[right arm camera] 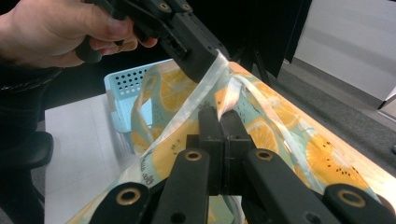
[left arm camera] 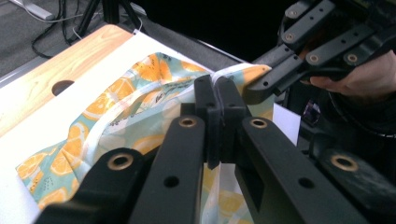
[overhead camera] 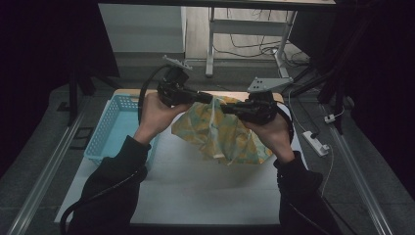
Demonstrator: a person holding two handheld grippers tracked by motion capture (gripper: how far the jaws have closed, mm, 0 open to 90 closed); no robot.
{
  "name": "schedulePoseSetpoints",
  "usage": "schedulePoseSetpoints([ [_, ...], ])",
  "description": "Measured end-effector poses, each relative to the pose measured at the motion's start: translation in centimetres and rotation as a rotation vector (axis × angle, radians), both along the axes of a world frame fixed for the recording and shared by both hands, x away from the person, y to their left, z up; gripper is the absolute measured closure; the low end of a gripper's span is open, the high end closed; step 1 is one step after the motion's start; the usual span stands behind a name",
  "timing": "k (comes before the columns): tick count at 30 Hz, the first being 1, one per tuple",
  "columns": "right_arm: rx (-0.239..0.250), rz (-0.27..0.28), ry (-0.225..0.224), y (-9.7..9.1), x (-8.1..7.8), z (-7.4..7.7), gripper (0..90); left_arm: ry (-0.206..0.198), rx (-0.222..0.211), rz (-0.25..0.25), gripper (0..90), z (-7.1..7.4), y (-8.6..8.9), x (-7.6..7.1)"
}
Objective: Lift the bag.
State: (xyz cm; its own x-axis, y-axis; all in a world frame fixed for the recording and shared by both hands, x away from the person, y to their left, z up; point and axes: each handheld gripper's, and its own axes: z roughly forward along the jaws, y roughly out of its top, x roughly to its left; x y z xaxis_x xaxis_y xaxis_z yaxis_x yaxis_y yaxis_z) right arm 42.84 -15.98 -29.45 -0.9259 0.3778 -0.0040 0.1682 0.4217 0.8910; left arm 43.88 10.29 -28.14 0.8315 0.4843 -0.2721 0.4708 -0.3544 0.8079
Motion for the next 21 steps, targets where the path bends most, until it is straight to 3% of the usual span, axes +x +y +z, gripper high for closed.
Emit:
schedulePoseSetpoints([
  [7, -0.023, -0.021, -0.018, 0.7, 0.6, 2.1, 89.9, -0.030, 0.002, 0.041, 89.2, 2.1, 0.5, 0.7],
  [11, -0.018, -0.027, -0.022, 0.9, 0.9, 3.2, 89.9, -0.042, -0.018, 0.062, 89.3, 3.1, 1.1, 1.1],
  [21, -0.013, -0.039, -0.062, 1.3, 0.8, 5.6, 90.0, -0.112, -0.053, 0.085, 89.2, 5.6, 2.0, 0.4],
])
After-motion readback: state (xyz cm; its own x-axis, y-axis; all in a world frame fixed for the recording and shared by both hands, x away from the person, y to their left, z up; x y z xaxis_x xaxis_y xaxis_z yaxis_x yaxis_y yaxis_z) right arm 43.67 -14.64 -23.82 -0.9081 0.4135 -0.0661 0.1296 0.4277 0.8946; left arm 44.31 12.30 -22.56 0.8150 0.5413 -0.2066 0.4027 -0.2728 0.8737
